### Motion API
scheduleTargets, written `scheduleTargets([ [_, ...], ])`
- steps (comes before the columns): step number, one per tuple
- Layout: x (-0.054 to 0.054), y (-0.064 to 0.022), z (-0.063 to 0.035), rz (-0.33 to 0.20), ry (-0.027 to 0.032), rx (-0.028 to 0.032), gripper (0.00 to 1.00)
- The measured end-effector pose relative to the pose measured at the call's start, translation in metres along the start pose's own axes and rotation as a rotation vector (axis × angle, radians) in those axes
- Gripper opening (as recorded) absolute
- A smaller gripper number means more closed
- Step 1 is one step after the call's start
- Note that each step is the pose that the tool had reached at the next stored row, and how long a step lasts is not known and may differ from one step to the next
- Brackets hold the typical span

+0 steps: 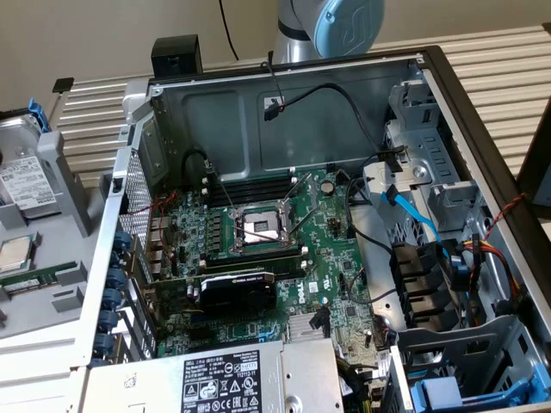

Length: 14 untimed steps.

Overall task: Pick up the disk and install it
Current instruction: 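Pick up the disk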

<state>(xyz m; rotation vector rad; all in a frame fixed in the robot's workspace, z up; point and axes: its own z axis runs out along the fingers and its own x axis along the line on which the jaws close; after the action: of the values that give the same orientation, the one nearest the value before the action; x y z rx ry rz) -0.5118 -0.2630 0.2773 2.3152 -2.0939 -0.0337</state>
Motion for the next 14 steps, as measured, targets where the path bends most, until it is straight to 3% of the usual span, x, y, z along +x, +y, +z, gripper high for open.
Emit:
scheduleTargets([
  [11, -0.002, 0.0004, -0.0107, 0.0, 0.0005, 0.0025, 0.37],
  [14, -0.003, 0.0006, -0.0191, 0.0, 0.0019, 0.0028, 0.37],
])
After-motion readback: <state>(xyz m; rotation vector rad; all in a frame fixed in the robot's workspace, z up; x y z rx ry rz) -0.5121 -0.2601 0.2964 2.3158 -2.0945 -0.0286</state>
